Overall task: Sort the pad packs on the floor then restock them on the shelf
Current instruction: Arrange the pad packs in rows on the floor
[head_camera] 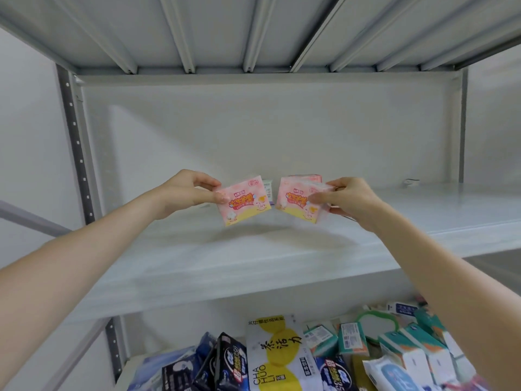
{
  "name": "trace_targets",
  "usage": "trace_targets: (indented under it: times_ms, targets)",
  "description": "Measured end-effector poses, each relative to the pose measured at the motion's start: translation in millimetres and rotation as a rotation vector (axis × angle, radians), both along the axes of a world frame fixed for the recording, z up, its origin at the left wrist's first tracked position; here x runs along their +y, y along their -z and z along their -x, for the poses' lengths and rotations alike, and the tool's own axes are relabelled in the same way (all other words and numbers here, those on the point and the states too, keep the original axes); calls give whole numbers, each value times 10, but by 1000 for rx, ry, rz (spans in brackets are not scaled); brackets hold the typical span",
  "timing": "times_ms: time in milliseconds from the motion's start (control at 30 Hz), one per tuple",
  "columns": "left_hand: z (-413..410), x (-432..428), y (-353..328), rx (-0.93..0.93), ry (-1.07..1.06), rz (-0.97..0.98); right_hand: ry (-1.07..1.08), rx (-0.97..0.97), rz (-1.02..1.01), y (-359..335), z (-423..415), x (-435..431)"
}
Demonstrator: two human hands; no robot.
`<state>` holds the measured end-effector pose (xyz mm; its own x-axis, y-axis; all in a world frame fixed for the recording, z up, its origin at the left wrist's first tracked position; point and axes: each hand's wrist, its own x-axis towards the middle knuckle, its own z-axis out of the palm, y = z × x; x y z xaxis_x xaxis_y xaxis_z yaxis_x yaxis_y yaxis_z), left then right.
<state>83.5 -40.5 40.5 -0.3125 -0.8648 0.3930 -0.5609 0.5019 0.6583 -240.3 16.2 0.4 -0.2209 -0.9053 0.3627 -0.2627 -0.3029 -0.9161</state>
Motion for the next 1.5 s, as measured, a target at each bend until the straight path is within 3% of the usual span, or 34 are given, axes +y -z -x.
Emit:
trace_targets:
  times_ms: [333, 567, 800, 1033, 1233, 1500]
  targets:
    - [686, 1457, 73, 111, -52, 114, -142, -188, 110, -3, 727, 1134]
    - [1192, 2443, 325, 189, -54, 106, -216, -157, 90, 136, 1300, 1939]
    - [1624, 3067, 765, 148, -21, 10, -183, -115, 18, 505, 1680, 2599]
    - [1869, 3449, 1393, 40, 3, -124, -59, -73, -111, 1203, 1928, 3222]
    - [1997, 3863, 2269, 80, 46, -330, 6, -44, -248, 2049, 2052, 3766]
    - [2251, 4254, 3446, 13, 65, -467, -28, -2, -386, 3081, 2304, 4380]
